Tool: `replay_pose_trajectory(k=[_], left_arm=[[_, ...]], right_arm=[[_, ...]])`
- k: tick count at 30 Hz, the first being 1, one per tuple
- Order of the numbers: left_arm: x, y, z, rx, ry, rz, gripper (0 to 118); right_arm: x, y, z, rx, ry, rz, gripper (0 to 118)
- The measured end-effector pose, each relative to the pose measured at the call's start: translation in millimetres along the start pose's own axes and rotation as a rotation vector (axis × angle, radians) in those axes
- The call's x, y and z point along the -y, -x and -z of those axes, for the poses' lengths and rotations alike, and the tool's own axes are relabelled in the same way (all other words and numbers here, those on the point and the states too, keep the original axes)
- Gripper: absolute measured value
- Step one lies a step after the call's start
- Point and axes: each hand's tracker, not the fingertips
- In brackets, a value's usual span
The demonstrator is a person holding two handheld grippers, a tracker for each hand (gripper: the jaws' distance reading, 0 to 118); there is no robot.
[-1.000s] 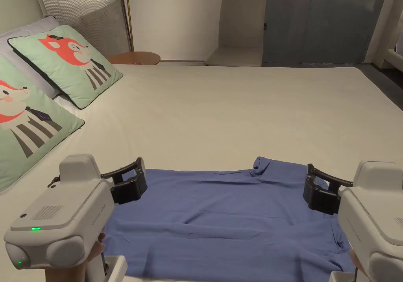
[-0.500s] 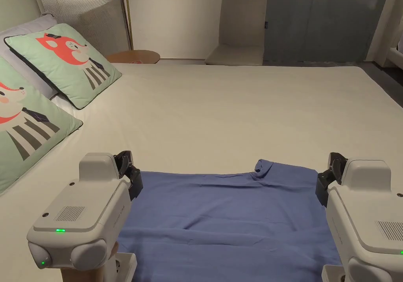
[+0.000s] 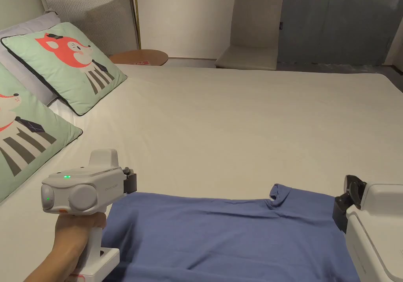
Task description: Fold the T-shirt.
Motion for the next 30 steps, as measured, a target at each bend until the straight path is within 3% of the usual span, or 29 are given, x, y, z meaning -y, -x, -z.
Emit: replay_pose_trajectory(k=[2, 3, 4, 6, 7, 11, 13, 17, 19, 20, 27, 28, 29, 30], left_arm=[[-6, 12, 33, -0.010, 0.063, -0.012, 1], [-8, 17, 46, -0.021, 0.082, -0.017, 11], [-9, 23, 60, -0.031, 0.097, -0.029, 32], [-11, 35, 89, -0.044, 0.176, -0.055, 91], [-10, 41, 101, -0.052, 0.211, -0.078, 102], [0, 49, 120, -0.112, 0.234, -0.043, 93], [5, 48, 123, -0.110, 0.266, -0.032, 72], [19, 37, 123, -0.107, 0.296, 0.034, 18], [24, 34, 123, -0.101, 0.285, 0.046, 14], [24, 30, 122, -0.100, 0.278, 0.047, 3], [11, 25, 86, -0.096, 0.163, 0.082, 3], [9, 24, 78, -0.087, 0.146, 0.082, 3], [7, 23, 70, -0.082, 0.133, 0.082, 3], [5, 23, 62, -0.068, 0.118, 0.077, 3]], right_arm=[[4, -3, 15, 0.000, 0.021, 0.003, 1], [5, -4, 21, 0.002, 0.031, 0.010, 1], [8, -5, 28, 0.002, 0.038, 0.015, 1], [19, -6, 43, 0.011, 0.061, 0.016, 1], [23, -7, 49, 0.012, 0.070, 0.016, 1], [26, -7, 56, 0.019, 0.101, 0.013, 1], [32, -9, 60, 0.020, 0.122, 0.010, 1], [52, -15, 69, 0.026, 0.157, 0.015, 1], [54, -16, 68, 0.026, 0.171, 0.025, 1], [55, -18, 69, 0.026, 0.179, 0.024, 1], [56, -48, 108, 0.025, 0.294, 0.035, 4], [57, -55, 121, 0.030, 0.333, 0.026, 13], [59, -62, 134, 0.039, 0.351, 0.024, 31], [60, -71, 152, 0.038, 0.403, 0.040, 63]])
